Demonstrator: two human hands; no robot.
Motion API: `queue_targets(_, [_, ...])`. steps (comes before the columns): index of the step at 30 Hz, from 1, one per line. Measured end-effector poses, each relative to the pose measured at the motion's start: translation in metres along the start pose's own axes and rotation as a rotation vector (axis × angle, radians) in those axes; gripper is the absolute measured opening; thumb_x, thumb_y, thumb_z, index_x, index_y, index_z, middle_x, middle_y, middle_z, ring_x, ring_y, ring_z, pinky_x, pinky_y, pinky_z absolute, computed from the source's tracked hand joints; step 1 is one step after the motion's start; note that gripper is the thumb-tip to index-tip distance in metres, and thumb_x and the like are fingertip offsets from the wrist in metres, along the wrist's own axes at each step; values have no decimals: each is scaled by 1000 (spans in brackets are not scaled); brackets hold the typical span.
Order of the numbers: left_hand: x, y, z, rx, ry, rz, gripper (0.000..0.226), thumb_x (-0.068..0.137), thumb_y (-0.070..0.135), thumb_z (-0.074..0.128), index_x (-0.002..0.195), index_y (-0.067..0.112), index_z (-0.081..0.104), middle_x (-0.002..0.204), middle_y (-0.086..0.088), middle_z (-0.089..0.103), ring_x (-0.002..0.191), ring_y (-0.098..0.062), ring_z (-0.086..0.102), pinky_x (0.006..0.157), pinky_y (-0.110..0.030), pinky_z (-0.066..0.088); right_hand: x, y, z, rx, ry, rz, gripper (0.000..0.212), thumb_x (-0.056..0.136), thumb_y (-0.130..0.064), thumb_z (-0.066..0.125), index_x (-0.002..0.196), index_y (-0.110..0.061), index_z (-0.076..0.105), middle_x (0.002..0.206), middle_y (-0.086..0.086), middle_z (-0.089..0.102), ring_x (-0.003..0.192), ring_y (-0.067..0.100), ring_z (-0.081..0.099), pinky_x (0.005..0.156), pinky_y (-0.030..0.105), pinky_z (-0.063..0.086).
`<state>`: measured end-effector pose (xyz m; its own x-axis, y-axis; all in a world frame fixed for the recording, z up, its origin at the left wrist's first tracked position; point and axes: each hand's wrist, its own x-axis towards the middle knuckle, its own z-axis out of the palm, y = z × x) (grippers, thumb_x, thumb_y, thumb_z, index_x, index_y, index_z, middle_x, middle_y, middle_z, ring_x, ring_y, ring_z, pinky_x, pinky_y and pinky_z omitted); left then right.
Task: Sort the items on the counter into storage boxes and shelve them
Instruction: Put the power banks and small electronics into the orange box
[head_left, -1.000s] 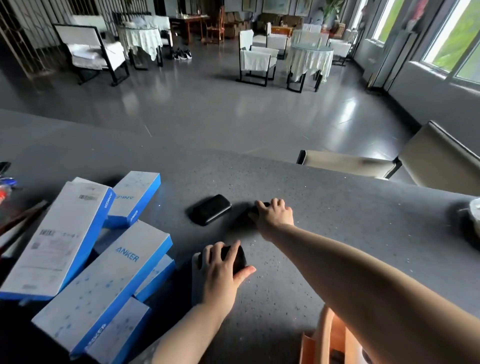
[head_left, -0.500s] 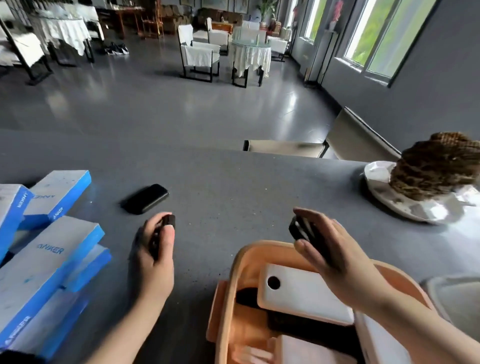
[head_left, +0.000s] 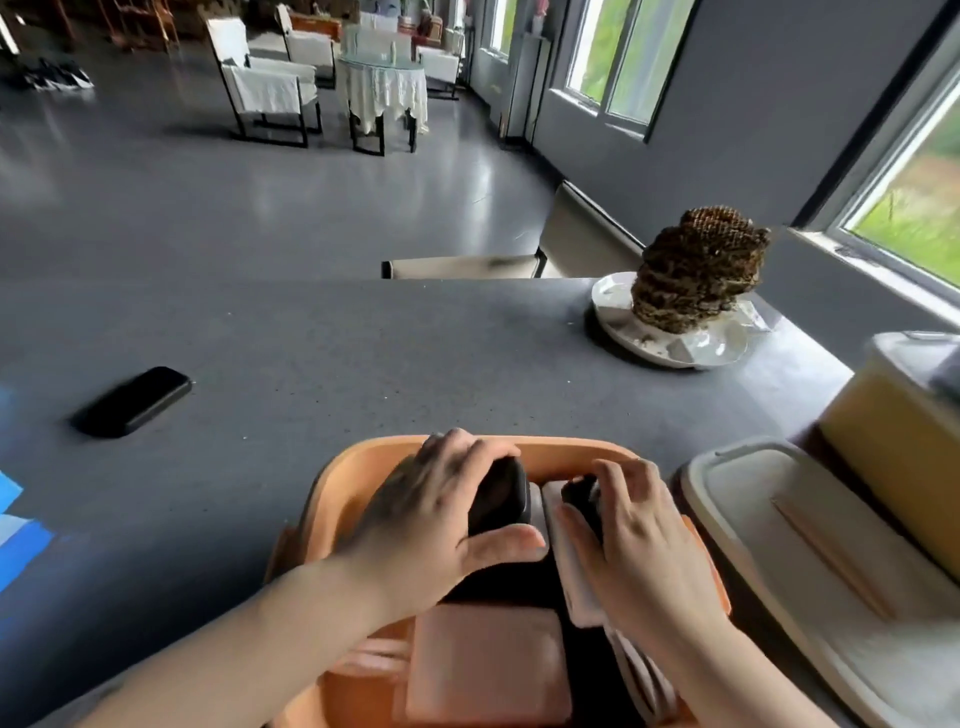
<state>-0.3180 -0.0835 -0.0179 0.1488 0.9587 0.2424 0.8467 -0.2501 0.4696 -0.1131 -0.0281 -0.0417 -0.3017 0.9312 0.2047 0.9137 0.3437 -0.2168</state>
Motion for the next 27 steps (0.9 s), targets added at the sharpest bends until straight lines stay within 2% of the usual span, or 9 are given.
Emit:
queue_targets(3, [0, 1, 11, 105, -80, 21, 80, 76, 81, 22, 135, 29, 36, 127, 11, 40, 122, -7, 34, 97, -18, 26, 3, 1, 7, -186, -112, -39, 46, 94, -54, 16, 123, -31, 42, 124, 3, 42, 115, 23, 38, 99, 32, 35])
queue_targets(5, [-4, 2, 17, 143, -131, 35, 77, 78, 79, 22, 136, 29, 32, 125, 11, 37, 120, -7, 33, 93, -15, 19, 6, 2, 8, -150, -86, -81, 37, 96, -49, 24, 122, -30, 42, 124, 4, 45, 113, 25, 39, 99, 35, 35])
queue_targets(7, [-10, 4, 20, 198, -192, 79, 71, 81, 77, 21, 134, 30, 23, 123, 11, 33, 117, -9, 31, 96, -18, 17, 5, 0, 3, 109, 94, -123, 22, 92, -42, 44, 109, -28, 47, 114, 3, 50, 105, 25, 48, 91, 32, 41])
queue_targets(10, [-20, 13, 27, 334, -241, 191, 64, 84, 75, 20, 126, 27, 24, 123, 4, 44, 114, -16, 46, 101, -27, 35, 2, 6, -3, 571, 309, 8, 27, 93, -45, 39, 106, -26, 54, 112, -10, 45, 107, 12, 46, 91, 17, 33])
queue_targets(12, [-22, 23, 31, 342, -230, 217, 62, 85, 74, 21, 120, 25, 34, 117, 3, 54, 108, -16, 56, 93, -25, 47, 1, 9, -3, 638, 342, 39, 26, 95, -43, 40, 106, -26, 57, 112, -13, 45, 110, 9, 47, 96, 23, 37])
queue_targets(15, [-24, 27, 43, 210, -326, 204, 65, 83, 75, 28, 127, 27, 29, 124, 3, 43, 116, -18, 41, 99, -32, 36, 2, 6, -4, 712, 312, 69, 23, 94, -38, 44, 104, -25, 59, 112, -11, 47, 110, 13, 49, 96, 37, 43])
queue_targets(20, [-24, 22, 59, 285, -379, 208, 70, 82, 73, 31, 132, 24, 30, 128, 1, 38, 117, -19, 34, 103, -34, 29, 3, 6, -5, 744, 299, 69, 23, 93, -37, 45, 103, -22, 60, 113, -7, 47, 112, 18, 49, 95, 44, 44])
queue_targets(23, [-28, 16, 66, 269, -414, 191, 70, 85, 72, 32, 135, 24, 24, 131, 1, 32, 118, -18, 29, 106, -33, 25, 2, 7, -4, 744, 291, 75, 23, 93, -37, 45, 104, -23, 60, 114, -6, 47, 112, 18, 49, 95, 45, 45])
queue_targets(27, [-24, 16, 63, 191, -430, 186, 66, 85, 71, 35, 134, 27, 31, 131, 5, 34, 122, -13, 29, 107, -27, 22, 4, 7, -4, 748, 295, 75, 22, 93, -36, 46, 102, -22, 60, 113, -7, 48, 111, 19, 50, 95, 46, 45])
